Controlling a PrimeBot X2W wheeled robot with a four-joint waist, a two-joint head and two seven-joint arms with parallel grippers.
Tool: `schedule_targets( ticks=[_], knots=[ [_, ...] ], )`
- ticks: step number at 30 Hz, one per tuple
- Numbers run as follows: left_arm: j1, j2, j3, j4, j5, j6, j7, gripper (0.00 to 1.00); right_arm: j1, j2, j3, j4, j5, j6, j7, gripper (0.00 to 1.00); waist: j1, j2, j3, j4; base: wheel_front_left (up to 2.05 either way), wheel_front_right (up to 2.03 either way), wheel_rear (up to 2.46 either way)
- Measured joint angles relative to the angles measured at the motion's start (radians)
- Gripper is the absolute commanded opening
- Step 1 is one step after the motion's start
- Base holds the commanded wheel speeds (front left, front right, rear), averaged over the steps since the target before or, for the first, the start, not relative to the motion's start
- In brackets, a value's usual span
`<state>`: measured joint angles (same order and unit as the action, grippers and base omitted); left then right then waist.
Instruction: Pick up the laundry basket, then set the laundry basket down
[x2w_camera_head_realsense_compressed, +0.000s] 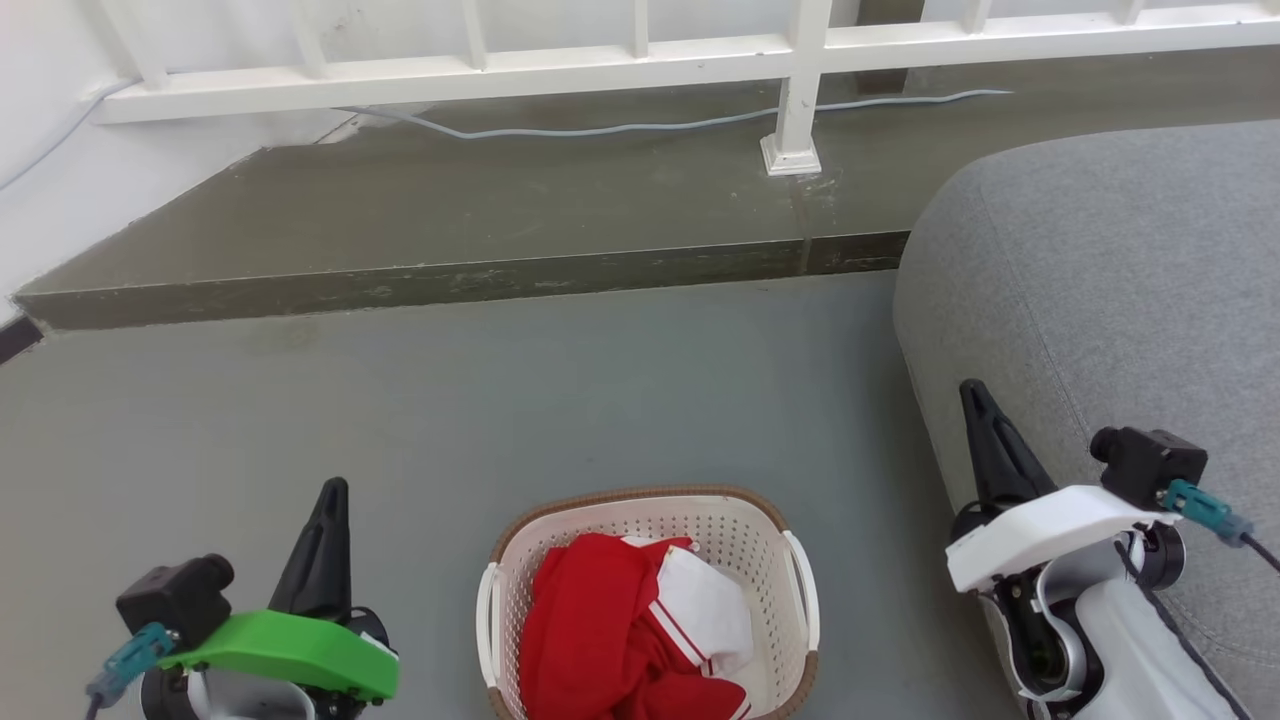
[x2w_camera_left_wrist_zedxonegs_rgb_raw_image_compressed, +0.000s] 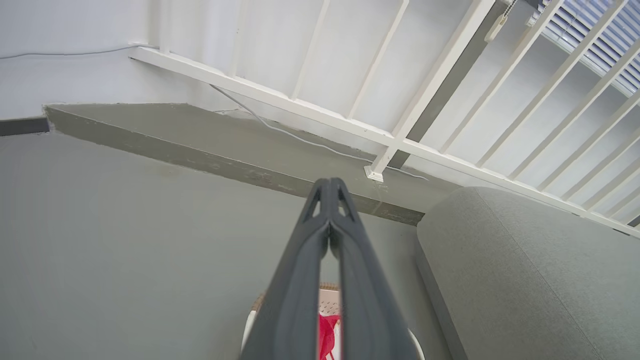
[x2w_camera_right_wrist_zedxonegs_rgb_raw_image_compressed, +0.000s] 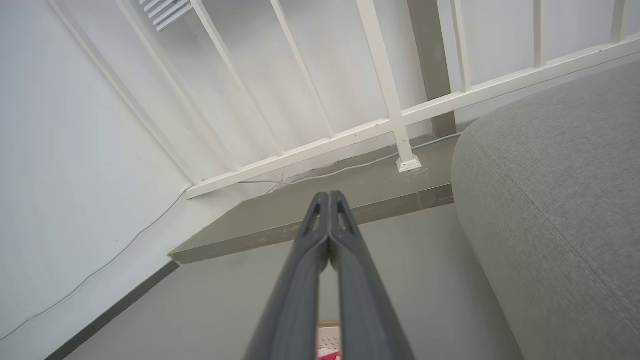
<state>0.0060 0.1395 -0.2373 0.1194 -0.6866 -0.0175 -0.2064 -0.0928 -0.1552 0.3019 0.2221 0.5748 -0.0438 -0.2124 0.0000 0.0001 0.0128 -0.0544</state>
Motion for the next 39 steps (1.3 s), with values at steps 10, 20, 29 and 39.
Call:
schedule_targets(
  ticks=[10, 20, 29, 39],
  knots=[
    [0.0, -0.011, 0.032, 0.009, -0.113, -0.009, 0.031, 0.0, 0.0, 0.012, -0.047, 0.0, 0.118, 0.017, 0.036, 0.0, 0.0, 0.0, -0.001, 0.006, 0.0, 0.0, 0.0],
    [0.0, -0.02, 0.063, 0.03, -0.226, -0.02, 0.068, 0.0, 0.0, 0.024, -0.094, 0.003, 0.241, 0.035, 0.069, 0.0, 0.0, 0.0, -0.002, 0.013, 0.0, 0.0, 0.0],
    [-0.002, -0.025, 0.095, 0.043, -0.331, -0.035, 0.101, 0.0, 0.0, 0.029, -0.139, 0.01, 0.364, 0.055, 0.104, 0.0, 0.0, 0.0, -0.003, 0.019, 0.0, 0.0, 0.0],
    [-0.004, -0.032, 0.124, 0.065, -0.436, -0.044, 0.135, 0.0, 0.0, 0.038, -0.183, 0.017, 0.487, 0.071, 0.137, 0.0, 0.0, 0.0, -0.004, 0.025, 0.0, 0.0, 0.0]
  ],
)
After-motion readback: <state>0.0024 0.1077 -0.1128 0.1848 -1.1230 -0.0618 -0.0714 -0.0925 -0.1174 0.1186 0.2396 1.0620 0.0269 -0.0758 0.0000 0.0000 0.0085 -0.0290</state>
